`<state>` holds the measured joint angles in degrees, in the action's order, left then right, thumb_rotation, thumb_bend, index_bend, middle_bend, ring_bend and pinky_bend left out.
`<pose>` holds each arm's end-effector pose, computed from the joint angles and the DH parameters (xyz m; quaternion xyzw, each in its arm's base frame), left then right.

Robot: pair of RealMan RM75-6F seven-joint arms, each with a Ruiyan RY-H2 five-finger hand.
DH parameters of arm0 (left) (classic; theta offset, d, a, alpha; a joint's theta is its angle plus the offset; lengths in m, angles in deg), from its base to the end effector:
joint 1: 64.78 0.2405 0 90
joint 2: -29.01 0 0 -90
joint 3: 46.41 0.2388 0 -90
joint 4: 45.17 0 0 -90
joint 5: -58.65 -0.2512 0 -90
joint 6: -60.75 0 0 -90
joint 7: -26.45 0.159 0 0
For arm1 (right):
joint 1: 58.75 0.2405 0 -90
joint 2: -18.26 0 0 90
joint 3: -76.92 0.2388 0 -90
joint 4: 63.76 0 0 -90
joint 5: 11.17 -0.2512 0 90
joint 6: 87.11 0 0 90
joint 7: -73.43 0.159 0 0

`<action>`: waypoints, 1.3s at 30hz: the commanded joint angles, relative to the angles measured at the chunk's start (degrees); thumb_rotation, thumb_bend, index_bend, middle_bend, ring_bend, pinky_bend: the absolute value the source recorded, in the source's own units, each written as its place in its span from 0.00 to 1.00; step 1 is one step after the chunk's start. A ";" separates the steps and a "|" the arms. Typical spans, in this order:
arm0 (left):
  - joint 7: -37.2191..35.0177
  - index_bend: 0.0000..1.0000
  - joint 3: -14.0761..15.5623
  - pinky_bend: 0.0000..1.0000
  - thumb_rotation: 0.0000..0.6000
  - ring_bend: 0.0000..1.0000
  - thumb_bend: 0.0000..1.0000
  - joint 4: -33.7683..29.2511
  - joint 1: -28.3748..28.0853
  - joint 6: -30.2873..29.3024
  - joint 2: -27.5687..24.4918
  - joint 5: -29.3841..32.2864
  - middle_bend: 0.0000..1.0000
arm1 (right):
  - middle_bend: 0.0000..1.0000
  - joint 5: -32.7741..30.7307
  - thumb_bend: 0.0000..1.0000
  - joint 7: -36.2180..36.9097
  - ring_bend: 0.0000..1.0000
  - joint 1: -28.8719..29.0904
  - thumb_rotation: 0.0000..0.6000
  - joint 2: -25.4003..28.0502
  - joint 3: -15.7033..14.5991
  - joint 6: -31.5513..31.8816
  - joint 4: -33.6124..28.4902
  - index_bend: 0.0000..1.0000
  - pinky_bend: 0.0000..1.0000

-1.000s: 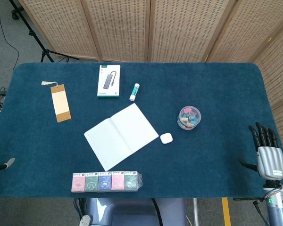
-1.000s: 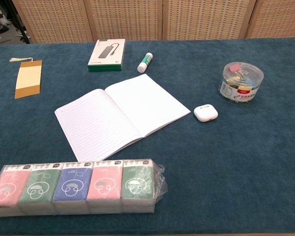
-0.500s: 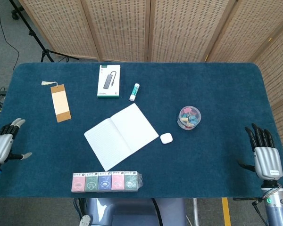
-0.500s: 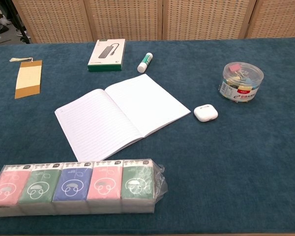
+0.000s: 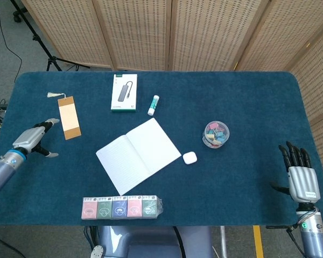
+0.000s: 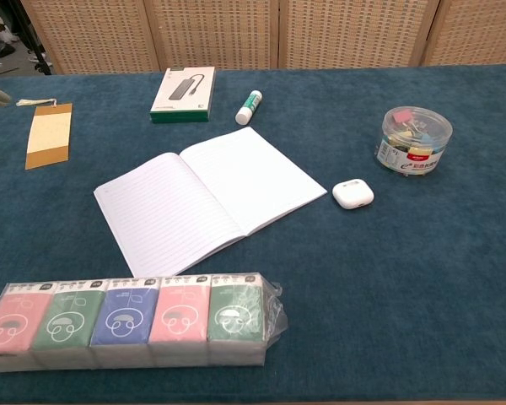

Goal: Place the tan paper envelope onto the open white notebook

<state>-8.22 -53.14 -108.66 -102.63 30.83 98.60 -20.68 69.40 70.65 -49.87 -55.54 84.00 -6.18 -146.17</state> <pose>-0.3338 0.4081 0.0796 -0.6325 -0.5770 -0.2628 0.4449 -0.3252 -0.2401 0.0850 0.5806 -0.3798 0.3798 0.6119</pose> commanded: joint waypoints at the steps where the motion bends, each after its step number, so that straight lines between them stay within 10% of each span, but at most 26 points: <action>1: -2.71 0.00 -0.20 0.00 1.00 0.00 0.00 4.08 -3.49 4.86 3.05 0.24 0.00 | 0.00 -0.18 0.00 -0.18 0.00 0.12 1.00 -0.11 0.01 -0.27 0.05 0.00 0.00; 21: -8.34 0.00 2.10 0.00 1.00 0.00 0.00 16.67 -10.74 14.48 12.48 -2.48 0.00 | 0.00 -1.32 0.00 -0.45 0.00 0.55 1.00 -0.62 0.06 -1.64 0.65 0.00 0.00; 39: -6.32 0.00 4.57 0.10 1.00 0.10 0.00 11.20 -11.49 17.12 10.17 -3.20 0.07 | 0.00 -1.18 0.00 0.48 0.00 0.35 1.00 -0.18 0.02 -1.36 0.38 0.00 0.00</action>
<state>-14.79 -48.94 -96.62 -114.17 47.75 109.37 -23.62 68.22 71.13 -49.52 -55.71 84.01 -7.54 -145.79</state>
